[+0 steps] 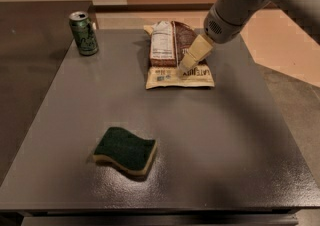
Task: Move brown chip bag near sponge
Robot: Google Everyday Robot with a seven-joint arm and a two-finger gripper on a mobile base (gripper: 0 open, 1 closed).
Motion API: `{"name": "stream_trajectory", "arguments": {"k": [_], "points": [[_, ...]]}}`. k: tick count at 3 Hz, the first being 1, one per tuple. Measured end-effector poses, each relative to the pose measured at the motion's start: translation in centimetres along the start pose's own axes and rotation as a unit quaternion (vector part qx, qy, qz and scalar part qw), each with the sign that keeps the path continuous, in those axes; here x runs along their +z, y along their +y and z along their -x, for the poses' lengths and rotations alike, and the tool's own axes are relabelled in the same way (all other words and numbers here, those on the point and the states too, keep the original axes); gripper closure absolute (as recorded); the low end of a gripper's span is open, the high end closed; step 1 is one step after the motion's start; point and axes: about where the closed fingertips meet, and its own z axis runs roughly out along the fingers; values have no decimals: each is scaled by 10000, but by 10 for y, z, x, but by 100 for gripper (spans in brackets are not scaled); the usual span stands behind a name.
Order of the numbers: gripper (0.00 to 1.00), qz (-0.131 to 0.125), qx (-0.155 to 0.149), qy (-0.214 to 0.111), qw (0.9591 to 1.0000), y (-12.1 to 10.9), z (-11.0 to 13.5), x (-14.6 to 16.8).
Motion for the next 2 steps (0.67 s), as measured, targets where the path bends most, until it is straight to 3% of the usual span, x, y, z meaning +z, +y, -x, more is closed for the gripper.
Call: {"name": "stream_trajectory", "arguments": {"k": [2], "points": [[0,233,279,144,9992,7,25,36]]}}
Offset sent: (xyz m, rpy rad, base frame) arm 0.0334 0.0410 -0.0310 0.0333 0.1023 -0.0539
